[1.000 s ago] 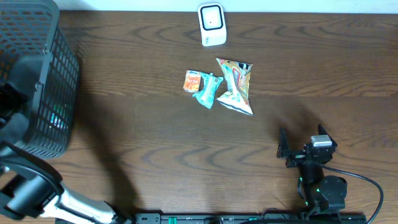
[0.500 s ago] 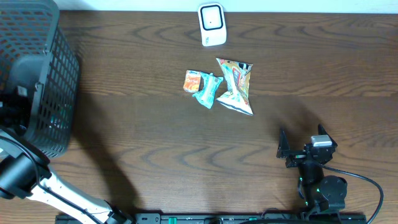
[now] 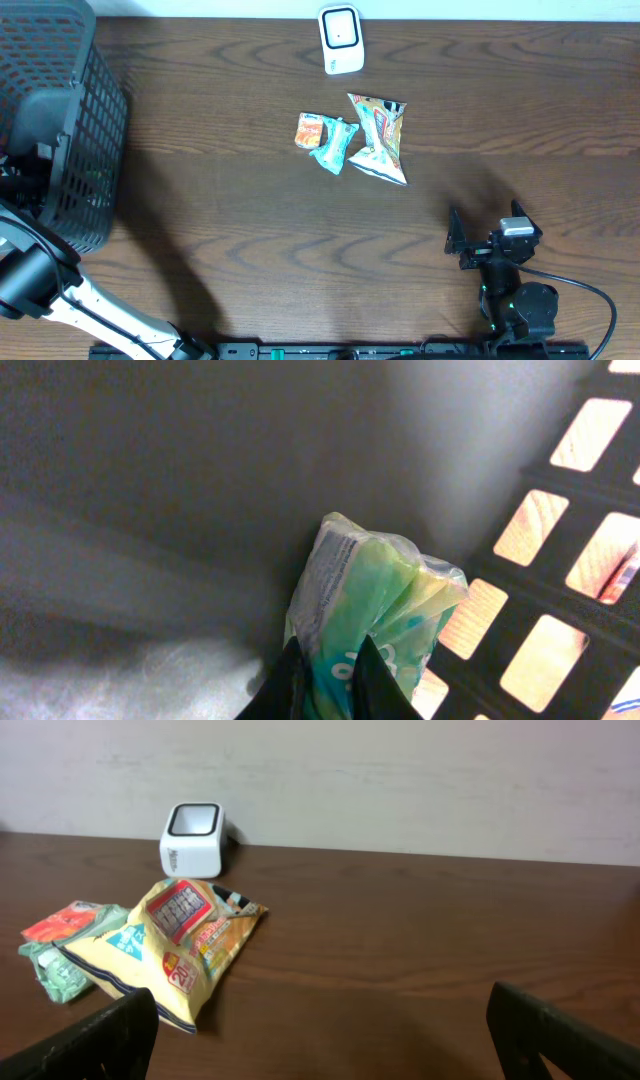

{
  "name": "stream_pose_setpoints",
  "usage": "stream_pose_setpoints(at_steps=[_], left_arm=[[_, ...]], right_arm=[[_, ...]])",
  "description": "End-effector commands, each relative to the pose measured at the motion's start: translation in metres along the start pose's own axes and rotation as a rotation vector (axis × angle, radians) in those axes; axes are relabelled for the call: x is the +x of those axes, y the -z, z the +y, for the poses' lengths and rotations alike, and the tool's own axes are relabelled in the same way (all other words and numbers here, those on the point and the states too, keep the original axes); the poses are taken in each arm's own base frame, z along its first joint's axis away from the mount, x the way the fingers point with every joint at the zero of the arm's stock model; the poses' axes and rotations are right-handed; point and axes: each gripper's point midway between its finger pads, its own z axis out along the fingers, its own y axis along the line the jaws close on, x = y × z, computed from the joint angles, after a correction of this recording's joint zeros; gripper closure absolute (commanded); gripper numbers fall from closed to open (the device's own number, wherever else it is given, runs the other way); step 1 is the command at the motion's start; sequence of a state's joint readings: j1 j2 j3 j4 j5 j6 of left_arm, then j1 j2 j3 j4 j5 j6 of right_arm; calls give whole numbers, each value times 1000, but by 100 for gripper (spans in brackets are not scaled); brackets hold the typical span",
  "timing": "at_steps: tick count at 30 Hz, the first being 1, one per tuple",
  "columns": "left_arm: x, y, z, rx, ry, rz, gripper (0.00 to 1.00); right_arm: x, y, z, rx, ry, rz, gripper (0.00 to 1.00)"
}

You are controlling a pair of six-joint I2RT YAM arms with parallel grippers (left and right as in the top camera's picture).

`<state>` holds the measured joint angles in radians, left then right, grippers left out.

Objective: Scan the item barcode
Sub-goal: 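Reach the left gripper into the basket and grasp the teal tissue pack, then carry the teal tissue pack with the left gripper and place it on the left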

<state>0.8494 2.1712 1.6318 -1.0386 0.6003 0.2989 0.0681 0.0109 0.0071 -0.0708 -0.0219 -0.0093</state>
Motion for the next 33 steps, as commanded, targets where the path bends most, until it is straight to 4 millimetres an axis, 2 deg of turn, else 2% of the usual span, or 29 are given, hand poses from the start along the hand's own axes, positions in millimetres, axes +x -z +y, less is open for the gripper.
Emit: stream_pose_setpoints(at_steps=[1, 3, 6, 9, 10, 11, 13, 14, 15, 16, 17, 19, 21, 23, 24, 26, 28, 30, 33], left_arm=[[-8, 9, 3, -45, 123, -12, 93], [-20, 33, -9, -51, 142, -59, 93], [-36, 82, -37, -57, 131, -178, 93], [-48, 144, -73, -61, 96, -361, 93], [-51, 182, -97, -55, 80, -486, 93], [-51, 200, -108, -46, 80, -550, 93], [-49, 238, -133, -8, 106, -679, 93], [-41, 263, -154, 44, 128, -754, 93], [-35, 278, -172, 96, 124, -794, 93], [-24, 299, -202, 185, 86, -843, 93], [-15, 311, -226, 252, 44, -868, 93], [-2, 323, -263, 343, -35, -882, 93], [18, 317, -307, 419, -155, -841, 93], [34, 295, -340, 451, -241, -760, 93], [49, 270, -365, 471, -317, -679, 93], [65, 239, -389, 475, -404, -589, 92], [77, 203, -400, 423, -449, -512, 93], [84, 162, -400, 314, -441, -446, 93], [97, 112, -399, 196, -446, -352, 93]], right_arm=[[0, 0, 1, -1, 7, 0, 1], [0, 0, 1, -1, 7, 0, 1], [1, 0, 1, -1, 7, 0, 1], [1, 0, 1, -1, 7, 0, 1], [0, 0, 1, -1, 7, 0, 1], [1, 0, 1, -1, 7, 0, 1], [1, 0, 1, -1, 7, 0, 1], [0, 0, 1, -1, 7, 0, 1], [0, 0, 1, -1, 7, 0, 1], [1, 0, 1, -1, 7, 0, 1], [1, 0, 1, -1, 7, 0, 1], [1, 0, 1, -1, 7, 0, 1], [1, 0, 1, -1, 7, 0, 1], [1, 0, 1, -1, 7, 0, 1], [1, 0, 1, -1, 7, 0, 1], [0, 0, 1, -1, 7, 0, 1], [0, 0, 1, -1, 7, 0, 1], [0, 0, 1, -1, 7, 0, 1], [0, 0, 1, -1, 7, 0, 1]])
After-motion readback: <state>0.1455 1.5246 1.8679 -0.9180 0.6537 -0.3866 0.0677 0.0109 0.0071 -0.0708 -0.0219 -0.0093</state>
